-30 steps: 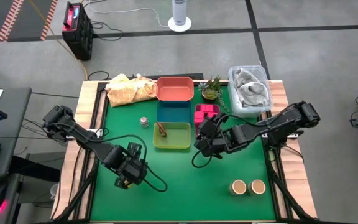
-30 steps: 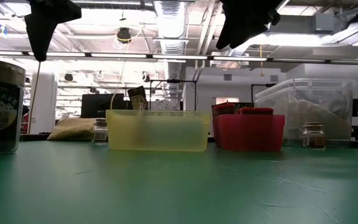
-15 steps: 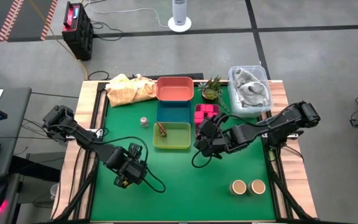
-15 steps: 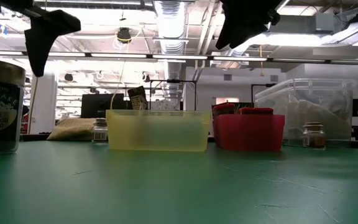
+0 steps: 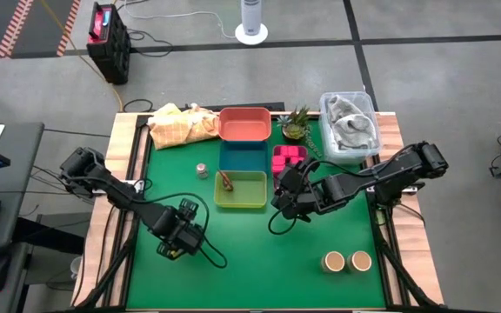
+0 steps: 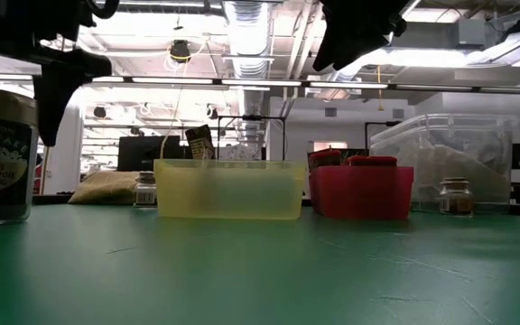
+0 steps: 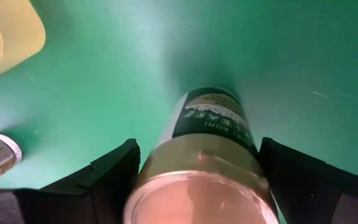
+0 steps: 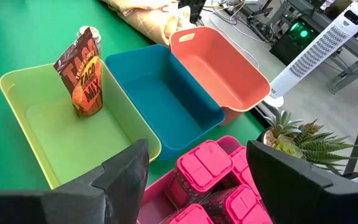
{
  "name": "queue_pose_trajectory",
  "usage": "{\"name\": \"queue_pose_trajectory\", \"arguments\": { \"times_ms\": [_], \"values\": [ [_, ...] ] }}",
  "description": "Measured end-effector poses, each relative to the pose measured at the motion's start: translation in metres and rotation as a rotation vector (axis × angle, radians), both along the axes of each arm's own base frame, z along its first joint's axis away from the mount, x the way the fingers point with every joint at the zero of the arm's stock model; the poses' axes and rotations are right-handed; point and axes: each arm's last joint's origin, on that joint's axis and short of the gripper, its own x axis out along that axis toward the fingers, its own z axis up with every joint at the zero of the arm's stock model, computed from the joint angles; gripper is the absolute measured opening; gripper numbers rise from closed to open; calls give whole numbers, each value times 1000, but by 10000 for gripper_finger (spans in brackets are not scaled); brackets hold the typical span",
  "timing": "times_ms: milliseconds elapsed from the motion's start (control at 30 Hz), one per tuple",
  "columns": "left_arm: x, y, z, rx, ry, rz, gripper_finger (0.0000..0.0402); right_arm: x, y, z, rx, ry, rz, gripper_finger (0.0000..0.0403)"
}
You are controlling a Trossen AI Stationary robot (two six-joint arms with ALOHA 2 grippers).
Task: Sort spices by type
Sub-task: Put the left gold seasoning bottle into the blue bin
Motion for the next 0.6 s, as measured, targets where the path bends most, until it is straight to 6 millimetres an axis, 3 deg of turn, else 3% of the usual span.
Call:
{"name": "queue_pose_trajectory", "arguments": {
  "times_ms": [167, 300, 600],
  "values": [
    [2, 7, -8, -17, 12, 32, 313, 0, 0, 0, -1, 1, 1, 301],
    [0, 14, -17, -31, 45, 41, 289, 0, 0, 0, -1, 2, 1, 301],
    [6, 25, -17, -30, 61, 13, 275, 0, 0, 0, -3, 5, 3, 301]
  ]
}}
